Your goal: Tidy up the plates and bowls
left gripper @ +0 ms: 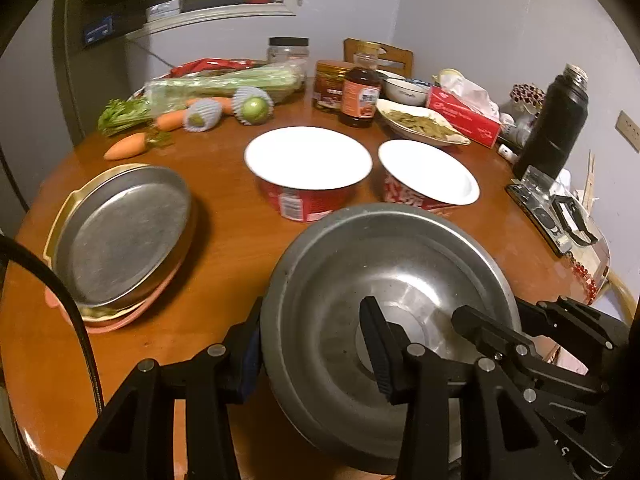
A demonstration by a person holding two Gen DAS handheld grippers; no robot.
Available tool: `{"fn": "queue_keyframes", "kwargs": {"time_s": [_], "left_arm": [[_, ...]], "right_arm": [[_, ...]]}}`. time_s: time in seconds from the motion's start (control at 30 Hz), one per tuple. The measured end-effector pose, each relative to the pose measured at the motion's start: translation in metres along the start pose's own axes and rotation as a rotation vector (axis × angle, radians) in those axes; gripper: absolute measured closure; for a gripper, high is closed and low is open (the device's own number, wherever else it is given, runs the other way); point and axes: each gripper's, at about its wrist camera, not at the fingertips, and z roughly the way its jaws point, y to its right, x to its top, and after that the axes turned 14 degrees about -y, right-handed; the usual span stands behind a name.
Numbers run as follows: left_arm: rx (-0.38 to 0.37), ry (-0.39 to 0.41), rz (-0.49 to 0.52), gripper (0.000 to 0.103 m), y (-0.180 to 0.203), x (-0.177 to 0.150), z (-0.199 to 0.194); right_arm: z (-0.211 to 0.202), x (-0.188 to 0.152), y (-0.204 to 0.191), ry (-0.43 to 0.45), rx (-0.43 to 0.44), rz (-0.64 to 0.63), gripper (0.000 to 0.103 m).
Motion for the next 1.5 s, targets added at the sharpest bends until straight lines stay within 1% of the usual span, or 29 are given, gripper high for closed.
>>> {"fn": "queue_keyframes", "kwargs": {"time_s": [0.23, 0.43, 0.97, 1.1, 1.33, 1.5], "left_arm": [[0.021, 0.006, -0.012, 0.057, -0.007, -0.004, -0.003], [0.016, 0.002, 0.002, 0.057, -0.003, -0.004, 0.001], [0.032, -0.023, -0.004, 0.057, 0.003, -0.002, 0.018], [0.036, -0.018, -0.001, 0.057, 0.004, -0.002, 0.019], [0.041, -0.012, 0.003, 0.057, 0.002, 0.000, 0.021], [0.022, -0.011, -0.004, 0.057, 0.000, 0.001, 0.020]], "right_arm": [[-0.001, 0.001, -0.016, 0.004, 0.013, -0.026, 0.073], [0.003, 0.002, -0.009, -0.005, 0.032, 0.001, 0.073], [0.020, 0.000, 0.002, -0.029, 0.030, 0.030, 0.072], [0.022, 0.001, 0.000, -0.028, 0.009, 0.023, 0.072], [0.023, 0.002, -0.001, -0.019, 0.008, 0.017, 0.071], [0.024, 0.003, -0.002, -0.024, -0.003, 0.018, 0.071]]}}
